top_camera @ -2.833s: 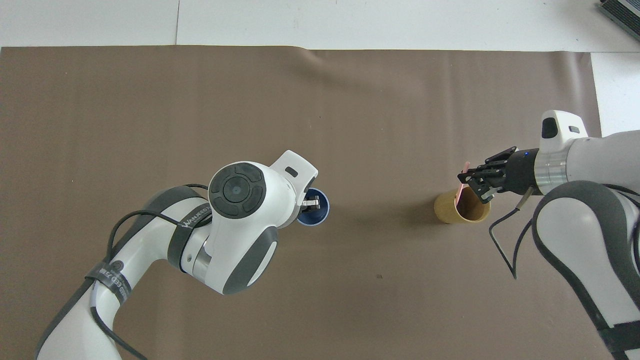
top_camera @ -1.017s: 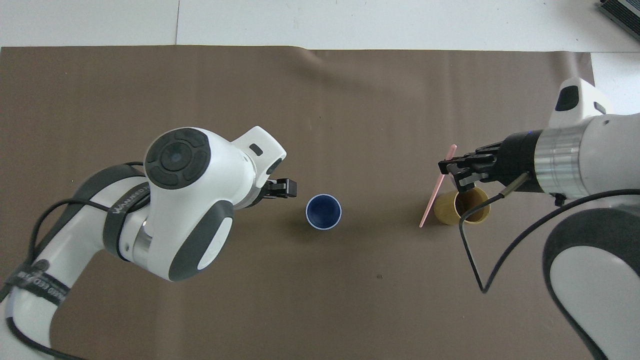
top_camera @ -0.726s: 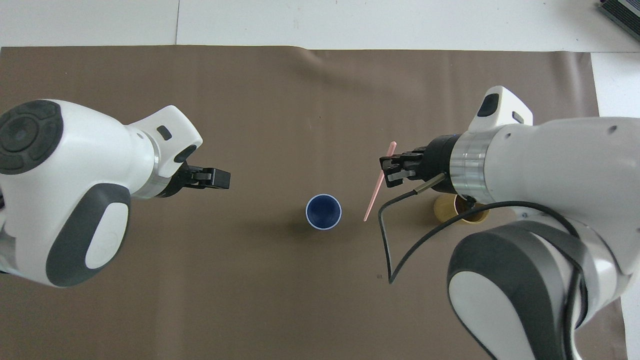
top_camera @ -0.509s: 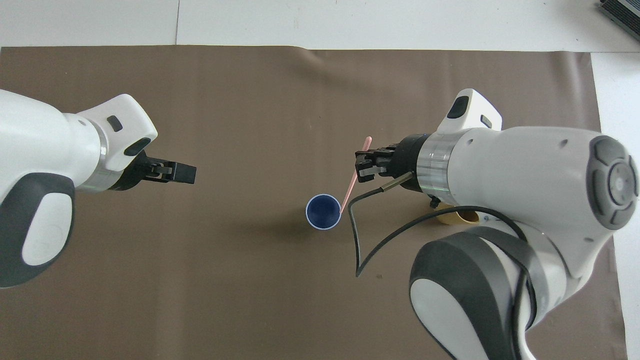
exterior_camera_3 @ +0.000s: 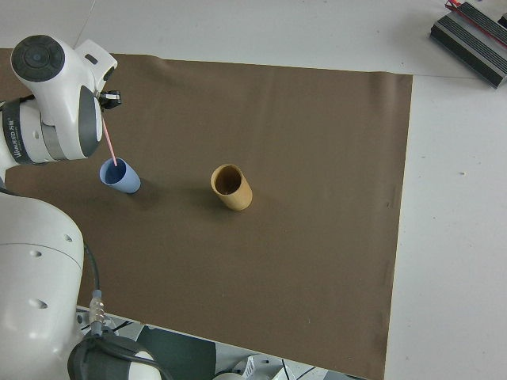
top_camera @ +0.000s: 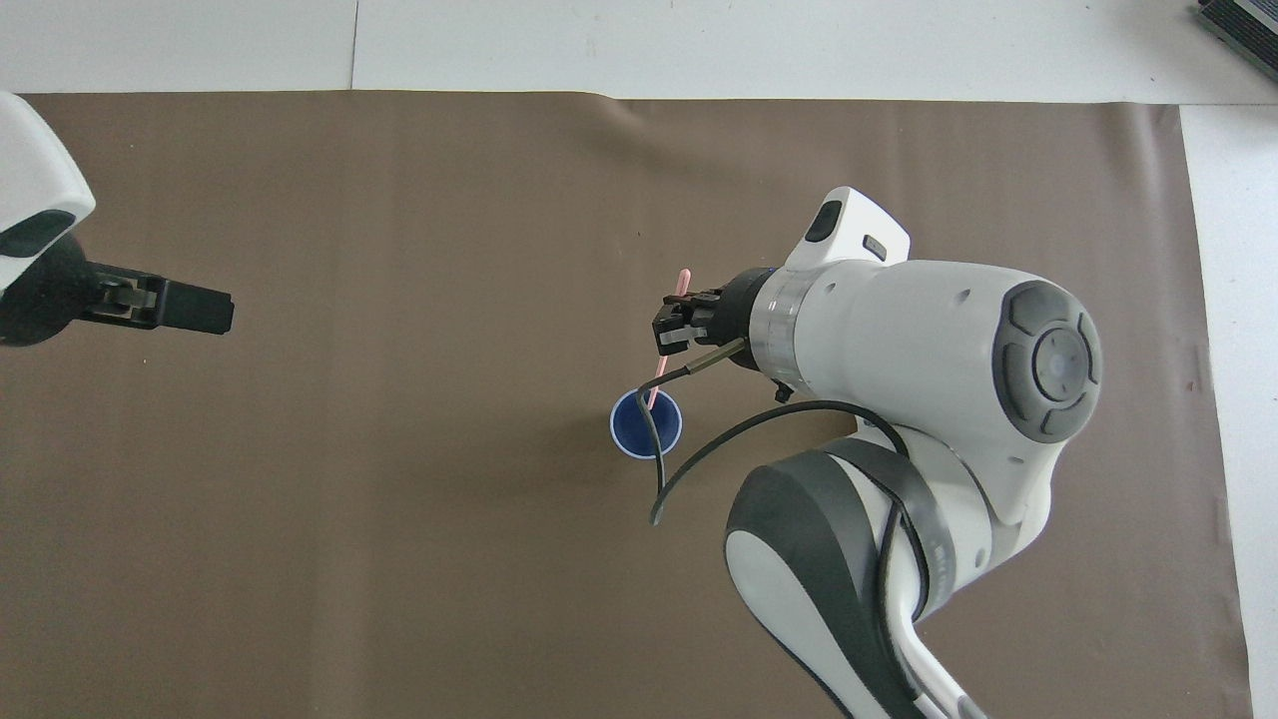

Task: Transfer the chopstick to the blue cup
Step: 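Carry the chopstick over the blue cup while the left gripper withdraws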

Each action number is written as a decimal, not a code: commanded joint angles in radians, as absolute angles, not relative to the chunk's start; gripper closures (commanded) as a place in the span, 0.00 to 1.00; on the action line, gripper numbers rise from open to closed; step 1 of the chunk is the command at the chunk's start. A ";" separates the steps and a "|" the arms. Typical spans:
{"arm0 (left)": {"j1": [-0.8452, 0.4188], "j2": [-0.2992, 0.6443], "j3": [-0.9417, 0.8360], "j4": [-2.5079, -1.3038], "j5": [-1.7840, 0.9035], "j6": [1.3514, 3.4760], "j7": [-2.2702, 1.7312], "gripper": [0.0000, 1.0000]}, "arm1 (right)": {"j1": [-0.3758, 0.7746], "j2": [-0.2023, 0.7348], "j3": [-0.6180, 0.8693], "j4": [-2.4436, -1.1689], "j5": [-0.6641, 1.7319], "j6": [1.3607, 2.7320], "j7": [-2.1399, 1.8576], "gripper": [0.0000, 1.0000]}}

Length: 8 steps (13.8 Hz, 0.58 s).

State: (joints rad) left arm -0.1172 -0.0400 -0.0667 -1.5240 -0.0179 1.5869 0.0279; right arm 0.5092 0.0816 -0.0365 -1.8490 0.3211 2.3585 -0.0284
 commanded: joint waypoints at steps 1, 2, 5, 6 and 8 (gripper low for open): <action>-0.103 -0.035 -0.077 -1.479 -0.005 1.496 0.041 0.00 | 0.544 0.090 -0.040 -1.881 0.298 2.378 0.002 1.00; -0.103 -0.041 -0.077 -1.485 -0.005 1.453 0.040 0.00 | 0.545 0.092 -0.040 -1.887 0.298 2.376 0.002 0.90; -0.083 -0.041 -0.075 -1.483 -0.005 1.440 0.035 0.00 | 0.545 0.087 -0.040 -1.893 0.299 2.367 0.037 0.00; -0.083 -0.043 -0.075 -1.483 -0.003 1.442 0.035 0.00 | 0.548 0.087 -0.040 -1.893 0.298 2.365 0.075 0.00; -0.083 -0.041 -0.075 -1.483 -0.005 1.442 0.032 0.00 | 0.542 0.086 -0.041 -1.881 0.226 2.364 0.115 0.00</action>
State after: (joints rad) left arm -0.0967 -0.0429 -0.0646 -1.4983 -0.0179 1.4647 0.0286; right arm 0.5417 0.0985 -0.0370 -1.8779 0.2916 2.3586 0.0604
